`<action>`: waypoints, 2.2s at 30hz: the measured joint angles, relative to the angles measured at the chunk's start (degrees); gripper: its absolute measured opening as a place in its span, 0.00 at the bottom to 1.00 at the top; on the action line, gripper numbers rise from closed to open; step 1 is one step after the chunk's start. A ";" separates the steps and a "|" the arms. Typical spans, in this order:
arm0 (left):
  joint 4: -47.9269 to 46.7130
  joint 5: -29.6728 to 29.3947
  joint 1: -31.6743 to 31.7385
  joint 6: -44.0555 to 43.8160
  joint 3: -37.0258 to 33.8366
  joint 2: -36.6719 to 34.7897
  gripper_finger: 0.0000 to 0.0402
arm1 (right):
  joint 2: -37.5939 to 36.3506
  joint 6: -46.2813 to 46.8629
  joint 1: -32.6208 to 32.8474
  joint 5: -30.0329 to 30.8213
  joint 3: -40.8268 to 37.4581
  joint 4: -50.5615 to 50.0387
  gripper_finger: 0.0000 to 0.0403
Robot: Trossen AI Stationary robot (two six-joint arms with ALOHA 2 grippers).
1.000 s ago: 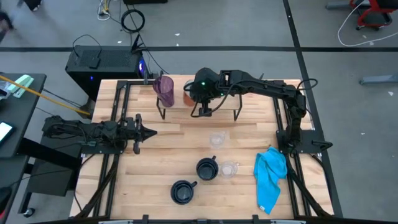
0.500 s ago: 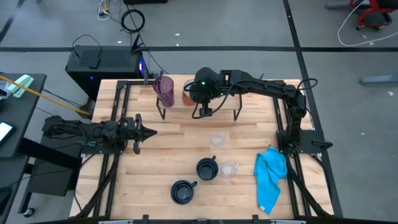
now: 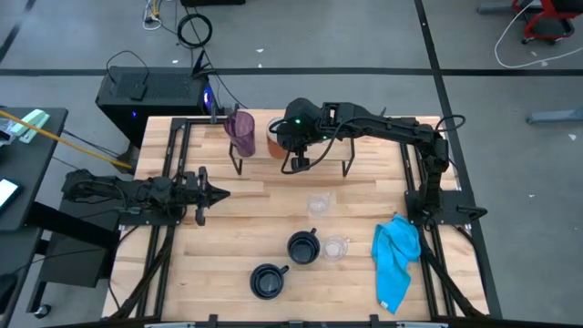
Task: Stack small to large cups/mugs on shelf
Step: Put the brown mug on the shelf
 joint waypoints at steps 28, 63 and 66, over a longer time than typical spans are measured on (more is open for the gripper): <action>-0.09 0.00 0.01 -0.13 0.02 0.00 0.03 | 0.07 0.70 -0.37 0.07 -0.04 1.34 0.17; -0.31 0.02 -0.01 -0.28 0.02 0.02 0.03 | -7.00 8.42 -5.81 3.04 0.29 -8.83 0.48; -0.33 0.02 0.00 -0.33 0.02 0.02 0.03 | -6.99 10.58 -7.52 3.04 -0.78 -11.55 0.48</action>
